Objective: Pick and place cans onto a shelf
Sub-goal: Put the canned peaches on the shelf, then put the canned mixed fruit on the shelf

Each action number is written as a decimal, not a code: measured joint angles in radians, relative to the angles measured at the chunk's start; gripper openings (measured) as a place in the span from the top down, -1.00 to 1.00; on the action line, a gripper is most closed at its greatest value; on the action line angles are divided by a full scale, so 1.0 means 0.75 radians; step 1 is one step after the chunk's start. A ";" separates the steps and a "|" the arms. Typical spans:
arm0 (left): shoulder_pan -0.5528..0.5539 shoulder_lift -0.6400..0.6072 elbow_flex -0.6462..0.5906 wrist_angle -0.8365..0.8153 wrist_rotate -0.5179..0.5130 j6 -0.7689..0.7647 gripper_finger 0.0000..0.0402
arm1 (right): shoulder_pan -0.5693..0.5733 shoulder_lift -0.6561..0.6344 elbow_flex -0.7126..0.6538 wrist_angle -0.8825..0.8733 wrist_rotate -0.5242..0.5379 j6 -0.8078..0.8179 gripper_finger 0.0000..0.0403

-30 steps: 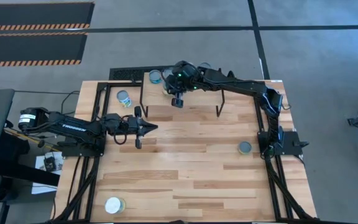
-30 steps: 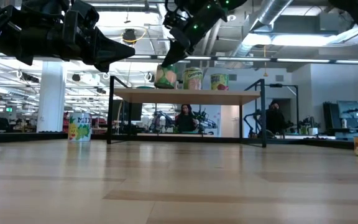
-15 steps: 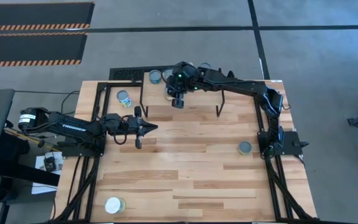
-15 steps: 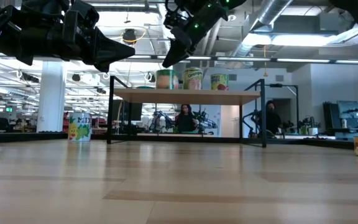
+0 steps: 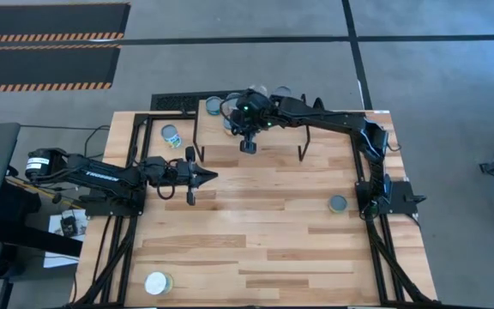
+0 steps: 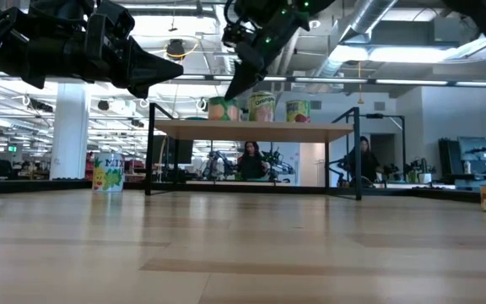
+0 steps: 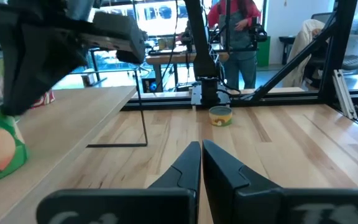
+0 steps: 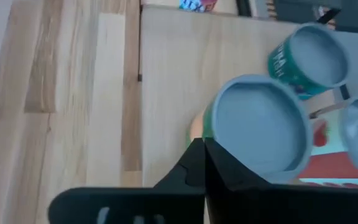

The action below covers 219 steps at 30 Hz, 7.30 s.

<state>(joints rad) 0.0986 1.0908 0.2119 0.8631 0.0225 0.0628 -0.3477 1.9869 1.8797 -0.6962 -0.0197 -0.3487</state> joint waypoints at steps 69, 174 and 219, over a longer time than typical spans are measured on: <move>-0.054 -0.231 0.461 -1.239 -0.242 -0.102 0.97 | 0.462 -1.355 -2.060 1.785 0.138 0.246 0.99; 0.176 -0.271 0.768 -2.526 -0.283 0.014 1.00 | 0.499 -1.646 -2.205 1.737 0.127 0.150 0.98; -0.305 0.971 1.464 -1.845 -0.257 -0.179 0.81 | 0.548 -1.635 -2.204 1.792 0.094 0.080 0.98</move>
<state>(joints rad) -0.1304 1.8191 1.3099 -0.5205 -0.1706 -0.0718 0.0630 0.7609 0.2268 0.6476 0.0505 -0.2886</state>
